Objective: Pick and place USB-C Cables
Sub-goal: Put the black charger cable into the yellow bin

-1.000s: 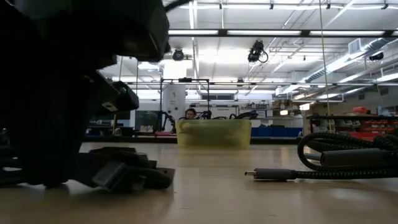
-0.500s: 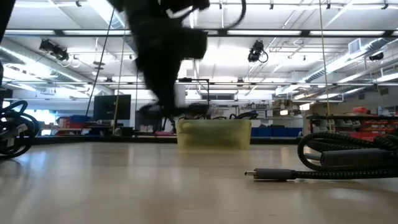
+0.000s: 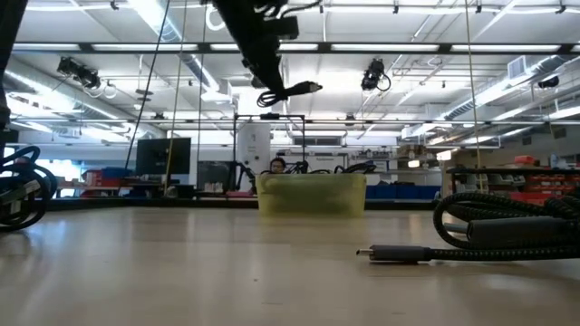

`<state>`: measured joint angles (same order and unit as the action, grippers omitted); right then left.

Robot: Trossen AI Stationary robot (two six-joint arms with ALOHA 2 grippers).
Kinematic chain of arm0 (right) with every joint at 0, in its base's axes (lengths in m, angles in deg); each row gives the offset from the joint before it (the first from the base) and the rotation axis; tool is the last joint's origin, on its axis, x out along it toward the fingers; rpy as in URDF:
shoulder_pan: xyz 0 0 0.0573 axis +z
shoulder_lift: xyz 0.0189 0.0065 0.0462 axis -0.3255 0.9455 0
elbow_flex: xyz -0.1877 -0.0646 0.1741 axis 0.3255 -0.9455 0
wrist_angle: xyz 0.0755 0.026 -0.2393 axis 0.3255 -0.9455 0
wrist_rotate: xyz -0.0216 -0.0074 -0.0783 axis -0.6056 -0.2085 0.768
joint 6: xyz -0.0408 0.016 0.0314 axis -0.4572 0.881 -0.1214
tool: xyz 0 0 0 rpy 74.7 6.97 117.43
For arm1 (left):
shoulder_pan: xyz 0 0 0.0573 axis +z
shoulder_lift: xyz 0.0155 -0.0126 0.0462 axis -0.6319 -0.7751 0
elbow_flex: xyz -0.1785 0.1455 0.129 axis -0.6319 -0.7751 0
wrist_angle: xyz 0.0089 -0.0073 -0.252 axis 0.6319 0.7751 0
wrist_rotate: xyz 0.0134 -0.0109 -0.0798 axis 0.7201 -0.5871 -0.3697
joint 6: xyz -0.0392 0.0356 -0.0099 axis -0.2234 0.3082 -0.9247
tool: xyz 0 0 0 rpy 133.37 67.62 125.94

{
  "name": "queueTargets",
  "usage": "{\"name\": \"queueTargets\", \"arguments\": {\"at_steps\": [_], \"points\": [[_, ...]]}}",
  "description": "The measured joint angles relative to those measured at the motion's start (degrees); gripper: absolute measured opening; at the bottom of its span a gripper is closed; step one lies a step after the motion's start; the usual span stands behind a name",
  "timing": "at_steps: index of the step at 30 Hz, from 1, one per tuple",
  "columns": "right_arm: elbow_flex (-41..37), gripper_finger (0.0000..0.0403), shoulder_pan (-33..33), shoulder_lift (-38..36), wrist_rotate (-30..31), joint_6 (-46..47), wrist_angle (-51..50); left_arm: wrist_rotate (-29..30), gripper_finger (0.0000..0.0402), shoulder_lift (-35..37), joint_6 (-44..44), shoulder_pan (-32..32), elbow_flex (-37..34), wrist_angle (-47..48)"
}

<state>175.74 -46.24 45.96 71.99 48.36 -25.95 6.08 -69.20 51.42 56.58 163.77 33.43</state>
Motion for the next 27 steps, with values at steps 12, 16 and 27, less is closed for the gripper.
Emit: {"name": "queueTargets", "arguments": {"at_steps": [12,16,27], "points": [[0.00,0.0121,0.00,0.00,-0.07,7.49,2.14,-18.77,0.0028,-6.71,12.46,7.74,-0.74,-0.30],[0.00,0.0121,0.00,0.00,-0.06,9.80,3.46,-21.72,0.0028,-10.91,16.01,7.07,-1.07,-1.30],[0.00,0.0121,0.13,0.00,-0.32,13.61,4.12,-23.58,0.0028,-17.15,18.73,7.65,-0.93,-9.53]]}}
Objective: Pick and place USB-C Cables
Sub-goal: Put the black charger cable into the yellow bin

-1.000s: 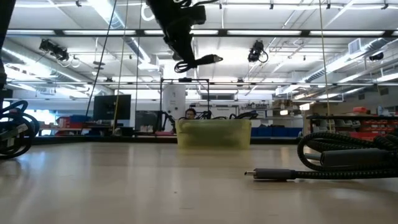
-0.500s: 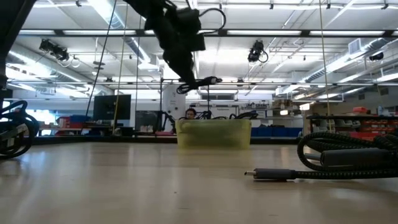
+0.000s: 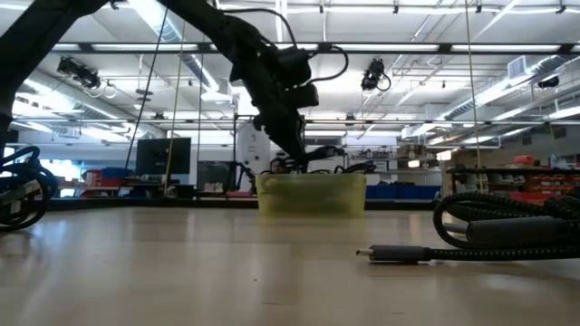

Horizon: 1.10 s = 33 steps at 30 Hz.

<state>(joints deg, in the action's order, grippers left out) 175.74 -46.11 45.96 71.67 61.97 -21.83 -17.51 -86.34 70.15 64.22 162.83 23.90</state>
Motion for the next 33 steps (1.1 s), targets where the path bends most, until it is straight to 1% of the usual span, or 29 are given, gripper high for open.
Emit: {"name": "queueTargets", "arguments": {"at_steps": [7,13,14,16,20,23,25,27,30,32,33], "points": [[0.00,0.0121,0.15,0.00,-0.20,-0.01,0.53,-0.37,0.0028,-3.45,-0.24,1.43,0.03,0.92],[0.00,0.0121,0.15,0.00,-0.20,-0.23,0.85,0.09,0.0031,-3.54,-2.12,1.41,0.08,0.07],[0.00,0.0121,0.14,0.00,-0.22,-0.34,0.84,0.31,0.0040,-3.41,-2.11,1.33,0.35,0.15],[0.00,0.0121,0.15,0.00,-0.21,-0.50,0.83,1.21,0.0070,-3.35,-2.19,1.12,1.87,0.27],[0.00,0.0121,0.15,0.00,-0.22,-0.55,0.79,4.39,0.0131,-2.92,-3.21,0.69,6.69,1.93],[0.00,0.0121,0.15,0.00,-0.43,-0.59,-0.39,5.27,0.0159,-2.92,-5.23,0.52,12.59,6.53],[0.00,0.0121,0.15,0.00,-0.85,-0.42,-2.64,5.27,0.0168,-2.90,-6.95,0.48,16.95,9.61],[0.00,0.0121,0.15,0.00,-1.51,0.80,-6.50,5.27,0.0172,-2.88,-8.90,0.48,21.41,15.21],[-0.04,0.0121,0.64,0.00,-1.73,5.60,-13.83,6.28,0.0174,-2.80,-10.84,0.55,27.20,24.00],[-1.71,0.0121,1.98,-0.47,-2.50,9.76,-12.76,7.47,0.0174,-2.79,-11.30,0.77,30.18,30.43],[-2.82,0.0121,2.80,-0.87,-4.51,11.12,-12.99,7.87,0.0175,-2.79,-11.62,0.86,31.26,33.34]]}}
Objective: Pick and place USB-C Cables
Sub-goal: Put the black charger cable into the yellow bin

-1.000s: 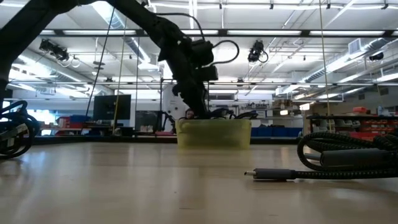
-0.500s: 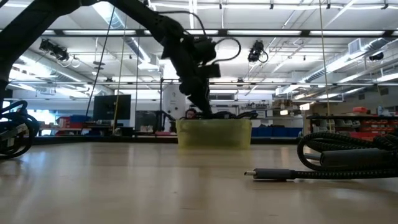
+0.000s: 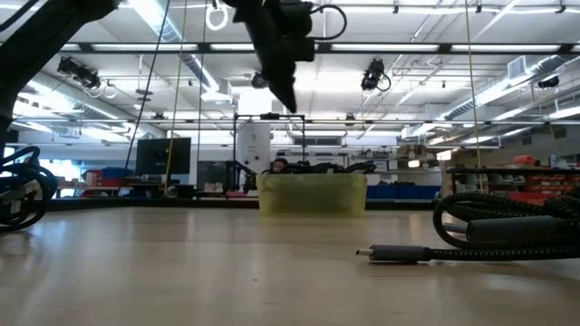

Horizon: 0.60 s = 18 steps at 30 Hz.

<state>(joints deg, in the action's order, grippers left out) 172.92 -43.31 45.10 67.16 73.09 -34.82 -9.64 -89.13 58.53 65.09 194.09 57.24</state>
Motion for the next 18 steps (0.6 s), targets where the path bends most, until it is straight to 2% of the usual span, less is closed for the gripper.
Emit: {"name": "queueTargets", "arguments": {"at_steps": [2,8,14,18], "points": [[-1.74,0.0121,2.01,-0.24,-4.06,2.71,-0.36,0.44,0.0175,0.00,-1.33,0.33,1.38,4.19],[-12.61,0.0119,11.75,-0.54,-4.26,13.87,-0.34,0.46,0.0176,0.02,-4.40,0.71,1.27,16.09],[-29.76,0.0119,19.58,-1.72,-2.59,24.87,-0.32,0.40,0.0176,-0.04,-5.32,0.65,0.07,21.38],[-42.47,0.0119,23.53,-4.76,-2.72,34.82,-0.44,0.42,0.0176,-0.04,-5.32,0.67,0.05,21.20]]}}
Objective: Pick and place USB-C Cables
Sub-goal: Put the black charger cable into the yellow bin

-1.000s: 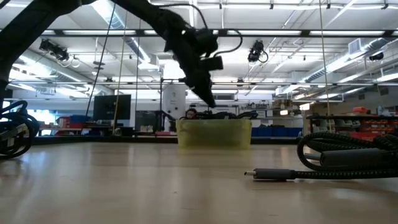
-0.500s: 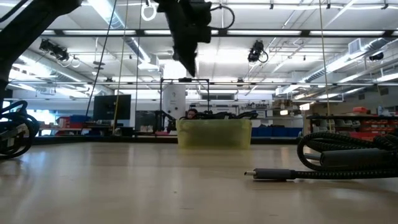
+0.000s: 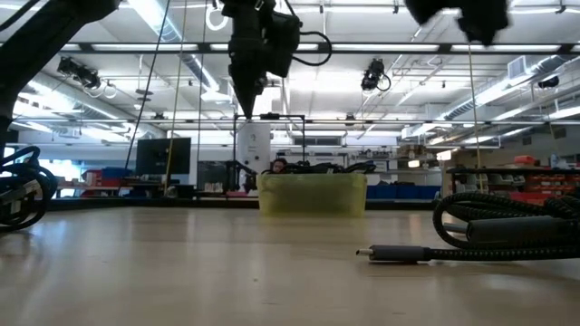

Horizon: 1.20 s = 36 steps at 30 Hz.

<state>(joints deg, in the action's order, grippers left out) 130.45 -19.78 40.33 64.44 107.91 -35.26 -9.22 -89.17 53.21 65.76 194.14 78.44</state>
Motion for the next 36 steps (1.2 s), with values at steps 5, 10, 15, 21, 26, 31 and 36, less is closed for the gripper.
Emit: {"name": "queueTargets", "arguments": {"at_steps": [5,10,15,21,26,31,36], "points": [[-12.89,0.0119,5.85,-5.02,-1.97,15.56,2.38,-0.04,0.0176,0.00,0.22,0.00,0.00,-0.09],[-22.99,0.0119,12.73,-10.30,-0.69,32.12,17.22,-0.04,0.0176,0.00,0.26,0.00,0.00,-0.39],[-31.75,0.0119,18.00,-12.07,3.80,42.69,31.37,-0.07,0.0176,0.00,0.37,0.00,0.00,-1.81],[-38.97,0.0127,22.26,-9.74,2.53,47.91,38.19,-0.09,0.0176,0.00,0.15,0.00,0.00,-2.12],[-42.19,0.0157,24.18,-7.48,-0.98,48.59,38.98,-0.16,0.0176,0.00,-0.87,-0.07,0.00,-2.14],[-44.14,0.0202,25.14,-6.41,0.13,48.61,39.09,-0.17,0.0176,0.00,-1.81,-0.07,0.00,-2.44],[-46.13,0.0238,25.89,-4.97,2.63,48.69,43.47,-0.17,0.0176,0.00,-2.57,-0.07,0.00,-3.54]]}}
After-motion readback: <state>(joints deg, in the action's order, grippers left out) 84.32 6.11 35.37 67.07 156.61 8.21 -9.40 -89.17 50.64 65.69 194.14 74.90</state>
